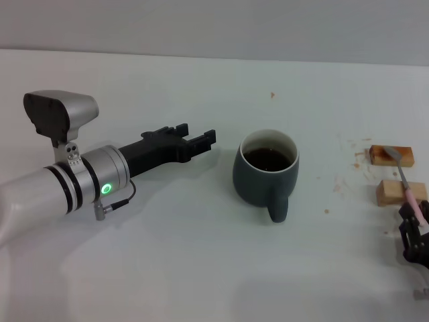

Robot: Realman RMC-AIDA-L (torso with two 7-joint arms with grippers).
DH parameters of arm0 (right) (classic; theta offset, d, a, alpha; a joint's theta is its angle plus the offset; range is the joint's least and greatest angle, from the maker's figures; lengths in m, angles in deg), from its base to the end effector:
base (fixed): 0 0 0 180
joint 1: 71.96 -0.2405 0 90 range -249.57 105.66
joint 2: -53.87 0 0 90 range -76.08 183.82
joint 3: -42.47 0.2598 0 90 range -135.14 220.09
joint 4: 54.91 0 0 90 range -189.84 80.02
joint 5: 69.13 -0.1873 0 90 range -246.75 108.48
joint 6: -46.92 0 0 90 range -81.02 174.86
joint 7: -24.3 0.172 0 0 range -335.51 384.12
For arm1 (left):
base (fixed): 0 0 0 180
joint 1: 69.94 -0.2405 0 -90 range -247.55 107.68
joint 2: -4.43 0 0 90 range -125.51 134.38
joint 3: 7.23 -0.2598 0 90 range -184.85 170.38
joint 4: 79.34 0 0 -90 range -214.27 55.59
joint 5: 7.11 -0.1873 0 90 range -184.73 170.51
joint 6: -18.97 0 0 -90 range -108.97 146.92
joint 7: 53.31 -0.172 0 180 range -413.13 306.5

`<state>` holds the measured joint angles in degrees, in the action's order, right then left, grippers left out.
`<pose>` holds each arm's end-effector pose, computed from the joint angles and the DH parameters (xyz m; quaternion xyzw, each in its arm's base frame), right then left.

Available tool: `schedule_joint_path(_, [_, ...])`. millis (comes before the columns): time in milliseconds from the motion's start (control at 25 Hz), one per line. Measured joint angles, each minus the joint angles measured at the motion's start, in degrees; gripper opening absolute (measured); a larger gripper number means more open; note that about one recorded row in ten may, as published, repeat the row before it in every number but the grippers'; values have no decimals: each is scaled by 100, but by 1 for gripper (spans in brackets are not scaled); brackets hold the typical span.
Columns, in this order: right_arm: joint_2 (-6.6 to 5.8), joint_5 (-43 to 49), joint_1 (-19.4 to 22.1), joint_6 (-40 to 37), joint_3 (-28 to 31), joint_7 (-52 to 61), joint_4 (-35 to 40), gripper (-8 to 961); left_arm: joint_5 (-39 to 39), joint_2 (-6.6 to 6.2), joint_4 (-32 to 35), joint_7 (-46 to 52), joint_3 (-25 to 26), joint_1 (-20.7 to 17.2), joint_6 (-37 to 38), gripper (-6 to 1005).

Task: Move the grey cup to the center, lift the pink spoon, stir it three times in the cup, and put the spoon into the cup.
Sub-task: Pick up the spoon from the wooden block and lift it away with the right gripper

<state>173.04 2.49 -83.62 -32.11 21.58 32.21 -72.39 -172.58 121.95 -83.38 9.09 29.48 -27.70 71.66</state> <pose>0.3521 0.2199 -0.0586 -0.7063 0.3406 0.2757 0.5560 -0.2407 0.3790 -0.0999 -0.8473 -0.3801 -0.2657 0.2588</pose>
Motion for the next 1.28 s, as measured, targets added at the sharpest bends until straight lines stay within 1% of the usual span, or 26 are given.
schedule_joint_path(1280, [6,-9,22,73,-6,25,140,190,8,17,-44,61,3,-14,-48,722])
